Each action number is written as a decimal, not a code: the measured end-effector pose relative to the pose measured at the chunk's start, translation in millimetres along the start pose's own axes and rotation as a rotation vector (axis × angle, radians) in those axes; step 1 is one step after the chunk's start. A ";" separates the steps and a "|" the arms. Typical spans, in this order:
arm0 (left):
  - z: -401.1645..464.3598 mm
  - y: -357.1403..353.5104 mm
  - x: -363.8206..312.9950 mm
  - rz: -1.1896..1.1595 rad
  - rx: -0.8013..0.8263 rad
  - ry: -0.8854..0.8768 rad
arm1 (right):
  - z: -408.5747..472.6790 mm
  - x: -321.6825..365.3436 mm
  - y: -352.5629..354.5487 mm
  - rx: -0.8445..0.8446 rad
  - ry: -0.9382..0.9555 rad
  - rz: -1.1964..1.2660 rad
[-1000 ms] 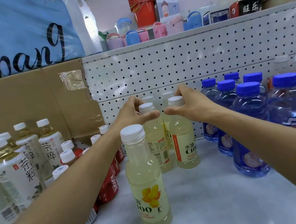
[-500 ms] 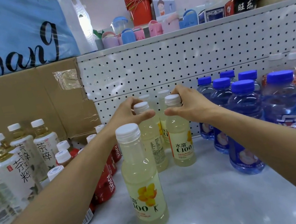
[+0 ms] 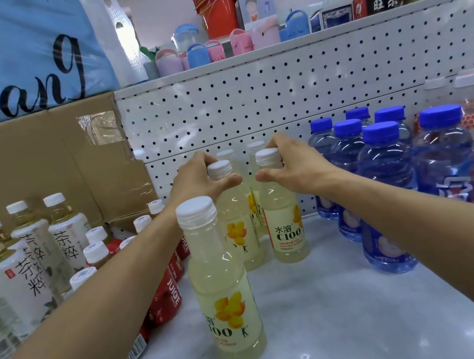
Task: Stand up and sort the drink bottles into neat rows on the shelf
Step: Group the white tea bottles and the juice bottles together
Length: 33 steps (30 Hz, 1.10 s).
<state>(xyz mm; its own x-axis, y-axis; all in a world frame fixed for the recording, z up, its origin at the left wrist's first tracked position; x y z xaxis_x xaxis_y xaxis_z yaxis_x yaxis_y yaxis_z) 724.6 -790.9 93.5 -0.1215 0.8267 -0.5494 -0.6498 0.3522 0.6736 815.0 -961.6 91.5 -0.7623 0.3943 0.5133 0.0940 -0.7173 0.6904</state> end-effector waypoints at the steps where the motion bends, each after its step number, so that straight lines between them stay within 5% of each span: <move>1: 1.1 -0.9 -0.8 0.003 -0.004 0.002 | 0.6 0.2 -1.2 -0.006 0.000 -0.002; 17: 3.3 -6.8 -6.9 -0.095 0.074 0.015 | 8.8 0.9 -15.6 -0.026 -0.041 0.044; 22: -24.4 4.9 8.0 -0.430 0.113 0.163 | -22.2 -8.8 -25.1 -0.019 -0.141 0.277; 26: -94.7 14.3 16.0 -0.729 0.071 0.285 | -76.9 -2.6 -39.3 -0.071 -0.137 0.207; 33: -183.1 13.0 21.8 -0.790 0.213 0.230 | -152.7 40.5 -91.3 0.622 -0.118 0.582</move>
<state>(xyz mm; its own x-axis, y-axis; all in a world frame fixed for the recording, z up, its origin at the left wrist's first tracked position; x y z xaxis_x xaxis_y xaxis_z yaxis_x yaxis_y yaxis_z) 576.1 -848.6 -0.1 0.1445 0.2013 -0.9688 -0.4555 0.8827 0.1155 677.7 -967.9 -28.5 -0.4151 0.1430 0.8984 0.8097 -0.3922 0.4365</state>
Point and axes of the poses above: each hand's wrist, its own z-axis towards the middle knuckle, its own y-axis out of the back of the hand, x = y × z, the point moved 5 cm from there along z, towards the middle knuckle, and after that the axes turned 1 degree about -x, right-handed, at the moved point
